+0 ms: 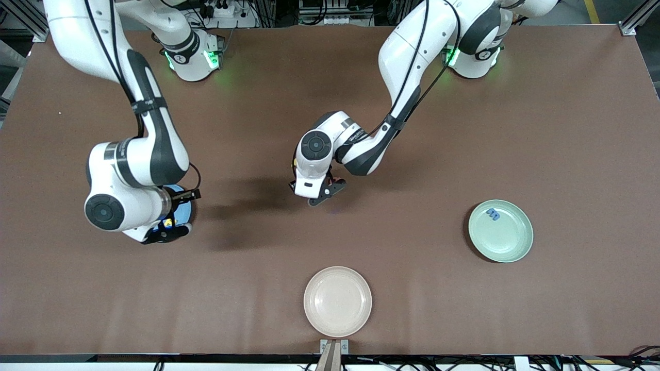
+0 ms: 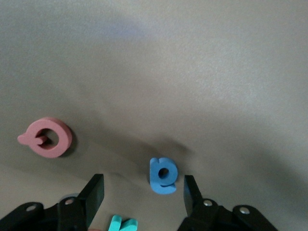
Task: Sort uppercase to blue plate, lowercase to green plate
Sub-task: 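Release the W on the blue plate while the left gripper grasps blue e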
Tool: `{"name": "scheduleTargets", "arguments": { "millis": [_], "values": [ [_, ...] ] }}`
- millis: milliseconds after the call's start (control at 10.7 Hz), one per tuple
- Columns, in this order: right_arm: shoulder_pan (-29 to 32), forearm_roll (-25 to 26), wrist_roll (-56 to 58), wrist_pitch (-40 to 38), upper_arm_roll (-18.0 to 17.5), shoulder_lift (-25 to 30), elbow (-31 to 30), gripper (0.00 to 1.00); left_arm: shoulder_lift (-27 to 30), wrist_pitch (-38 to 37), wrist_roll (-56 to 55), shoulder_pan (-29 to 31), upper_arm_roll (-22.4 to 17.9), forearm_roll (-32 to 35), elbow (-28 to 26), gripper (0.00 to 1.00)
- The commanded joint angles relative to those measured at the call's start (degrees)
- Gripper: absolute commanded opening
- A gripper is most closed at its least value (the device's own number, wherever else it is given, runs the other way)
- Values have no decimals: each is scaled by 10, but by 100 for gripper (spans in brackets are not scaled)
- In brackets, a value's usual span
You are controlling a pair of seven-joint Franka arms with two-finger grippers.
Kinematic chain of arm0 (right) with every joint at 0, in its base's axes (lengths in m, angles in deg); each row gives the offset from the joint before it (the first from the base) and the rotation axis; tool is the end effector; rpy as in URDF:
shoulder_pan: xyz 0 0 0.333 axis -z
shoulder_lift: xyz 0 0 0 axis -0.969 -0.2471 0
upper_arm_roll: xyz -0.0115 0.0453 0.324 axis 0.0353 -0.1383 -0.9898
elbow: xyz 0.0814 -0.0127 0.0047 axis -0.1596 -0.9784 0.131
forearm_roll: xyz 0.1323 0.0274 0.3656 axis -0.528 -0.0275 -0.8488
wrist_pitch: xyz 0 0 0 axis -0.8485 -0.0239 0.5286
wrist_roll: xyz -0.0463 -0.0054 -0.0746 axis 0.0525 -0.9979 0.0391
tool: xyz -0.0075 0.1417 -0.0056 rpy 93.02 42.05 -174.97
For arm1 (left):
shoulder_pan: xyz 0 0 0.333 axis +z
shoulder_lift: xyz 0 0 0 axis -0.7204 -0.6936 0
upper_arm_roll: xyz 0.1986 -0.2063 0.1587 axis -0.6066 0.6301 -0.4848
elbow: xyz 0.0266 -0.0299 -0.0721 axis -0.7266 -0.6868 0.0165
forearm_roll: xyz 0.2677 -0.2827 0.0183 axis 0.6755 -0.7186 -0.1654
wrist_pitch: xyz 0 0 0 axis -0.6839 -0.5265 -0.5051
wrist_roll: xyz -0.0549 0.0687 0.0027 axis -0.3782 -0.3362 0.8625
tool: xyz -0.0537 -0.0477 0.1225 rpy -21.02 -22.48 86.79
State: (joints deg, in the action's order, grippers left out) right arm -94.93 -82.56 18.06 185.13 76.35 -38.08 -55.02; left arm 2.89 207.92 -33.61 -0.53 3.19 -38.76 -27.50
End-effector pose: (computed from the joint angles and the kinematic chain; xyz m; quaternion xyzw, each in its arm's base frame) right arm 0.6223 0.1293 0.3003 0.9782 0.0869 -0.1887 0.0079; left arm 0.4979 -0.5986 0.1550 0.9517 0.2952 -0.0626 0.0569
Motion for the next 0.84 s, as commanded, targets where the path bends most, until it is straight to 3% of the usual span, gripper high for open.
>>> {"name": "scheduleTargets", "arguments": {
  "millis": [0,748],
  "values": [
    [-54,-7,-104,-15,0,46,-23,71,-19,14,-7,-16,-22,-16,21,75],
    [-109,-11,-126,19,1,95,-54,70,-36,15,-6,-29,-33,-16,38,65]
  ]
}}
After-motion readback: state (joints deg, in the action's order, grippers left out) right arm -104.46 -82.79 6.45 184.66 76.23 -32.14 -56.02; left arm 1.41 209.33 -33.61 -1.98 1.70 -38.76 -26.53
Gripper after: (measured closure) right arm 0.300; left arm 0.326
